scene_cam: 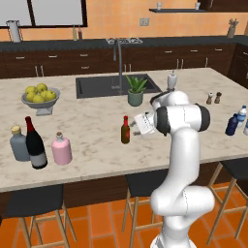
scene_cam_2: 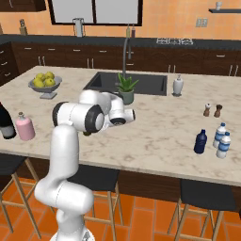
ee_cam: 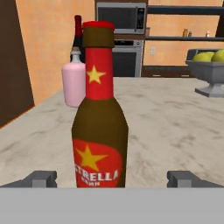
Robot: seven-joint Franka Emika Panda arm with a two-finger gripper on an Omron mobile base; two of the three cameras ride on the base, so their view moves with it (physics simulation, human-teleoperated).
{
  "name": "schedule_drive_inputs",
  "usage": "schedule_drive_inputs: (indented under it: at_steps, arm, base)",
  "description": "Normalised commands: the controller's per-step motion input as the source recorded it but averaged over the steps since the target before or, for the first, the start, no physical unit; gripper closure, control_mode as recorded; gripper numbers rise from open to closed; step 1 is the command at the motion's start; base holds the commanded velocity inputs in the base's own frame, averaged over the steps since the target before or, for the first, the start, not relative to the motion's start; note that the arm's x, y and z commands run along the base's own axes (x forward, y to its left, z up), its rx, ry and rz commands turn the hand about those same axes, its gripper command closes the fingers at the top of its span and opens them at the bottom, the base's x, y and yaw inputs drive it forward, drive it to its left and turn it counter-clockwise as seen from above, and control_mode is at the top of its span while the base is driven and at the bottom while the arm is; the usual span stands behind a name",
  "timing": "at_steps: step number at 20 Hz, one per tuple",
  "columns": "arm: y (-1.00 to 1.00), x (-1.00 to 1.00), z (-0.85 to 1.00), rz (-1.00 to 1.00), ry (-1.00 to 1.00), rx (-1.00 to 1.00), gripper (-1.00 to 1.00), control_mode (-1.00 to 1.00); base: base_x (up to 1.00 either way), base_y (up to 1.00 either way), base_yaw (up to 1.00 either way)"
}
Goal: Move the plastic bottles in the middle to the plastics group, and the glass bottles in the middle to the glass group.
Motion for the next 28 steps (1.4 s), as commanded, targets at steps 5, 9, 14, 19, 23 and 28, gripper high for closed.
schedule_drive_inputs:
  at_steps: [5, 9, 14, 19, 23, 28]
  arm:
    - [0.17, 0.00, -0.04, -0.01, 0.00, 0.00, -1.00, -1.00]
    - [0.08, 0.00, 0.00, -0.03, 0.02, 0.00, -1.00, -1.00]
    - [0.14, 0.00, 0.00, -0.02, 0.03, 0.00, -1.00, -1.00]
    - [0.14, 0.00, -0.01, -0.01, 0.05, 0.00, -1.00, -1.00]
    - [0.15, 0.00, -0.02, 0.00, 0.06, 0.00, -1.00, -1.00]
    - [0.11, 0.00, -0.02, 0.00, 0.05, 0.00, 1.00, -1.00]
  base:
    - [0.00, 0.00, 0.00]
    - [0.00, 0.00, 0.00]
    - [0.00, 0.00, 0.00]
    - [0.00, 0.00, 0.00]
    - [0.00, 0.00, 0.00]
    - [0.00, 0.00, 0.00]
